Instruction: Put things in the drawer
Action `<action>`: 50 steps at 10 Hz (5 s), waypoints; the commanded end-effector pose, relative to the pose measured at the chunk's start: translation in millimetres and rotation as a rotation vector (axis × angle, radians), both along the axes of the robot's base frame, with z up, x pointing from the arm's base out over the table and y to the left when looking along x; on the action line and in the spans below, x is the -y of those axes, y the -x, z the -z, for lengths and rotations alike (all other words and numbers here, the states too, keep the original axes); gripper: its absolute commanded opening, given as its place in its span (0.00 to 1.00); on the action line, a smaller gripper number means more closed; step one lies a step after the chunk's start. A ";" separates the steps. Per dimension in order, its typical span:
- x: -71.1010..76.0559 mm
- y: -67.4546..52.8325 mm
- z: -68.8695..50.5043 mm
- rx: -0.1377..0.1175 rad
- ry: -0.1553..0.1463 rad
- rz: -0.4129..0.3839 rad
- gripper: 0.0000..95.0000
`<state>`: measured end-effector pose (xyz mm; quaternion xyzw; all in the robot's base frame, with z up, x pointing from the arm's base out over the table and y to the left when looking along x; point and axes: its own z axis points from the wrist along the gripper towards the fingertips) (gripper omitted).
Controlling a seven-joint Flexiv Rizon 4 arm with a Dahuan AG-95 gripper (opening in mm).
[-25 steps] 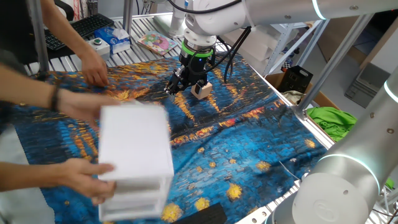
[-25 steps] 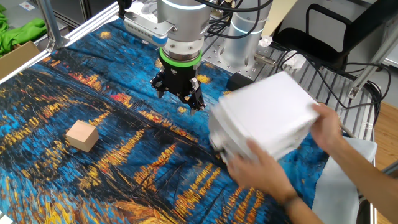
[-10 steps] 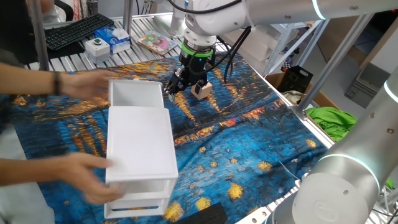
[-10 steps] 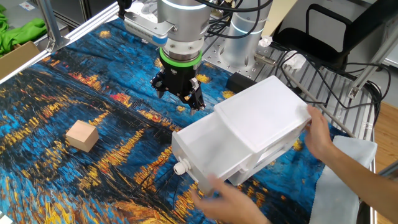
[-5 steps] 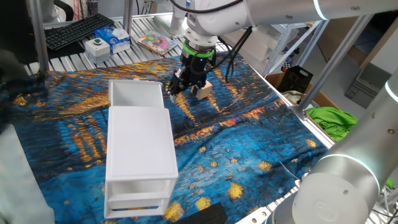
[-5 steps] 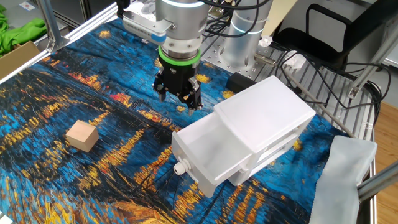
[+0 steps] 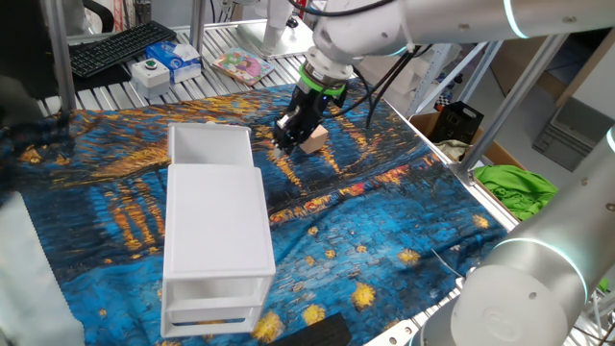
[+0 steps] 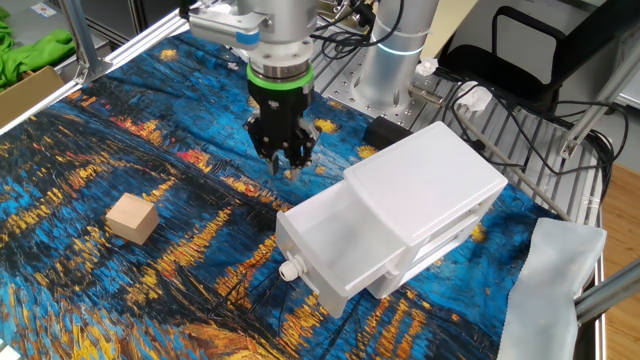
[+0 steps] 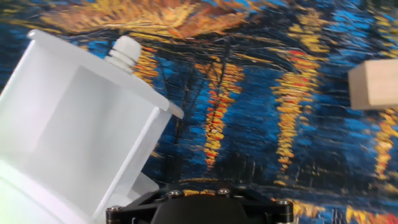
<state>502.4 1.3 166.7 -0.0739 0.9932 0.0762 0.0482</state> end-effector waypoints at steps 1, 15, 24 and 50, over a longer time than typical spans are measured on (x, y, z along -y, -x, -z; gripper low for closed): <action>0.5 1.3 -0.4 0.000 0.076 0.016 0.00; 45.4 -32.4 20.3 -0.036 0.151 0.048 0.40; 86.6 -91.0 35.9 -0.080 0.179 0.048 0.40; 118.8 -97.6 77.6 -0.220 0.187 0.100 0.00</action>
